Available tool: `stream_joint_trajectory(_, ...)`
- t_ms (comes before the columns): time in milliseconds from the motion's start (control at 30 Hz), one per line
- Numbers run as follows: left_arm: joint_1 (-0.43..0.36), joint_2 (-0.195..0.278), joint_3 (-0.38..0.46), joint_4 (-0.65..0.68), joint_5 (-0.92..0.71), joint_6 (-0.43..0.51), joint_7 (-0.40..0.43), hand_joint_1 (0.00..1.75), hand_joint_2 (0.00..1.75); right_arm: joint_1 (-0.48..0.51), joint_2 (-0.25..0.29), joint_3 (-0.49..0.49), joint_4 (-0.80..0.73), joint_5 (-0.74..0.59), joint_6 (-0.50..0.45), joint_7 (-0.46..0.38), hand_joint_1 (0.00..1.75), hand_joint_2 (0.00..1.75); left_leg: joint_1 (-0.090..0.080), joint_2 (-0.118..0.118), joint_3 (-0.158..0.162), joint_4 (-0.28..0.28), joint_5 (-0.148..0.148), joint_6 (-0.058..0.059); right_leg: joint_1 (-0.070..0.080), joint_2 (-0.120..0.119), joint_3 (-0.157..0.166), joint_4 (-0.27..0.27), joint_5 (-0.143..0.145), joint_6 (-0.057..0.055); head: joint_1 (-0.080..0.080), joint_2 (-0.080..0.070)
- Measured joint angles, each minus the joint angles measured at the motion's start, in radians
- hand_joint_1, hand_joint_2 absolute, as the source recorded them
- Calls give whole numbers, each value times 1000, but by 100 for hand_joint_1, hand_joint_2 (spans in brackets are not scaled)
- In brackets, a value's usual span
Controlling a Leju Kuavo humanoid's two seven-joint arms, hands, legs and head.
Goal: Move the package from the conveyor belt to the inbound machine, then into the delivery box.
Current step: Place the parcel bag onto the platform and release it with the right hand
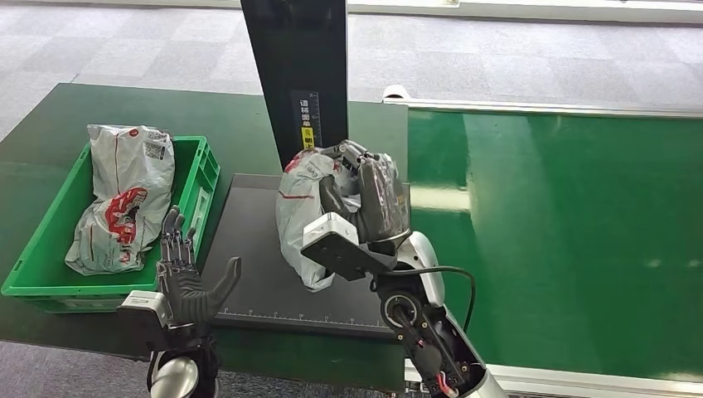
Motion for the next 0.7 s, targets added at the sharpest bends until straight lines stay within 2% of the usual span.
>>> stream_joint_trajectory(200, -1, -1, 2, 10, 2, 2, -4, 0, 175, -57, 0, -10, -37, -15, 3, -2, 175, 175, 0, 0, 0, 0, 0, 0, 0, 0, 0, 0, 0, 0, 0, 0)
stream_joint_trajectory(433, -1, -3, 12, 14, 9, 5, -8, 0, 175, -40, -3, -9, 10, -51, 13, -11, 175, 175, 0, 0, 0, 0, 0, 0, 0, 0, 0, 0, 0, 0, 0, 0)
stream_joint_trajectory(500, -1, -4, 17, 14, 18, 4, -7, 0, 175, -21, -3, -9, 75, -71, 17, -16, 175, 175, 0, 0, 0, 0, 0, 0, 0, 0, 0, 0, 0, 0, 0, 0)
stream_joint_trajectory(533, -1, -4, 18, 14, 21, 4, -7, 0, 175, -9, -2, -9, 117, -79, 14, -22, 155, 175, 0, 0, 0, 0, 0, 0, 0, 0, 0, 0, 0, 0, 0, 0)
stream_joint_trajectory(567, -1, -4, 20, 14, 23, 3, -5, 0, 175, 3, -2, -9, 164, -85, 11, -25, 152, 175, 0, -1, 0, 0, 0, 0, 0, 0, 0, 0, 0, 0, 0, 0)
stream_joint_trajectory(633, 0, -4, 22, 14, 24, 3, 0, 0, 175, 23, 0, -9, 267, -94, 11, -8, 152, 175, 0, -1, 0, 0, 0, 0, 0, 0, 1, 0, 0, 0, 0, 0)
stream_joint_trajectory(667, 0, -4, 22, 14, 24, 2, 4, 0, 175, 30, 2, -9, 323, -99, 16, 8, 172, 175, 0, -1, 0, 0, 0, 0, 0, 0, 1, 0, 0, 0, 0, 0)
stream_joint_trajectory(700, 0, -4, 23, 14, 24, 2, 8, 0, 175, 37, 3, -12, 386, -106, 20, 18, 175, 175, 0, -1, 0, 0, 0, 0, 0, 0, 1, 0, 0, 0, 0, 0)
